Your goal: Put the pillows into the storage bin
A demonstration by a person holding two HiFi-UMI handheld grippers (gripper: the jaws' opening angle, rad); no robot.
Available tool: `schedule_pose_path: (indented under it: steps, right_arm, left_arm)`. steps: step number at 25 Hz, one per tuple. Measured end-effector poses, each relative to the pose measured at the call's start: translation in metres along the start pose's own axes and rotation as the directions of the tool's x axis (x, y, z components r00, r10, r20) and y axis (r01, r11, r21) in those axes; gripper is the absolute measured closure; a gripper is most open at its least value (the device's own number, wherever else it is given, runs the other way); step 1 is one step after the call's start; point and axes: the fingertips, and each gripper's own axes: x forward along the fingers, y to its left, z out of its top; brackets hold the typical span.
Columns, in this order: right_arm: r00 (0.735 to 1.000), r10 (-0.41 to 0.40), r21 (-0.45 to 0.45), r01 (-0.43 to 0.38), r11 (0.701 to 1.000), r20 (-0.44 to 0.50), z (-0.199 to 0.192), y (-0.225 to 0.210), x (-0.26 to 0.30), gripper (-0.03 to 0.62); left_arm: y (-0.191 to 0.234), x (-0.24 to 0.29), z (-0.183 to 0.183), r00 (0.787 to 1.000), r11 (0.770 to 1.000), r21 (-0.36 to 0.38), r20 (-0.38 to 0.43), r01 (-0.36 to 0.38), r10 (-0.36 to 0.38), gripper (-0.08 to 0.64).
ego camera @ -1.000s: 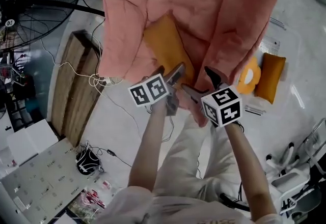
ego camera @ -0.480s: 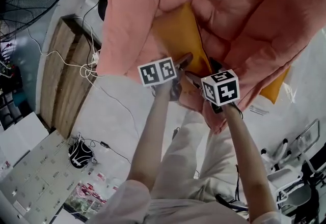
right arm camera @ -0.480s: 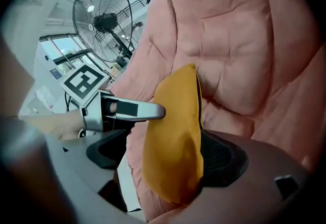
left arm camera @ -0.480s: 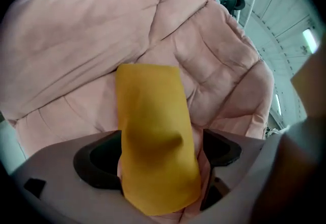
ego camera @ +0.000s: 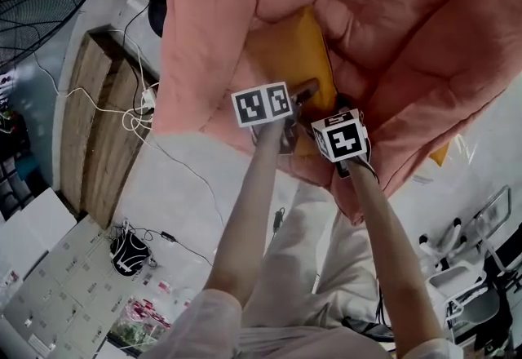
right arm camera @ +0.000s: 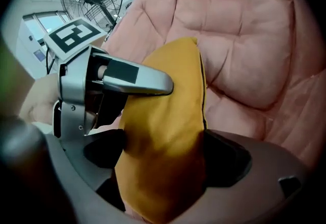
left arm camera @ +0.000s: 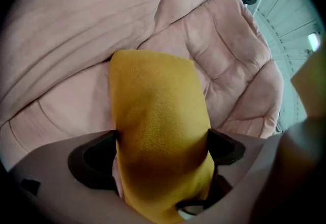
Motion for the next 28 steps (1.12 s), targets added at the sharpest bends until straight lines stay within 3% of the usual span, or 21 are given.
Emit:
schedule_pose_path:
  steps: [4,8,13,19,25,28]
  right_arm:
    - [1.0,-0.008,-0.001,0.008,1.0,-0.008,-0.001,-0.004,0.005,0.092]
    - [1.0,-0.004,-0.002,0.004,1.0,-0.03,-0.002,0.0,0.001,0.157]
    - [1.0,0.022,0.01,-0.022,1.0,-0.021,0.005,0.012,-0.021,0.19]
    - [0.999,0.041,0.035,-0.041,0.999,0.004,0.007,0.035,-0.063,0.199]
    - [0.998,0.048,0.048,-0.05,0.998,0.046,0.02,0.04,-0.117,0.209]
    - [0.996,0.05,0.071,-0.055,0.996,0.08,0.033,0.04,-0.144,0.213]
  left_arm:
    - [0.0,0.004,-0.001,1.0,1.0,-0.005,0.004,0.016,-0.016,0.002]
    - [-0.004,0.0,-0.002,1.0,1.0,0.014,0.005,0.002,-0.003,0.074]
    - [-0.018,-0.025,0.002,1.0,0.999,0.051,0.007,-0.01,0.01,0.1]
    - [-0.053,-0.071,0.0,0.999,0.985,0.166,-0.002,-0.04,0.041,0.104]
    - [-0.111,-0.111,0.009,0.999,0.952,0.301,0.014,-0.054,0.052,0.11]
    - [-0.135,-0.125,0.018,0.999,0.942,0.333,0.017,-0.05,0.047,0.112]
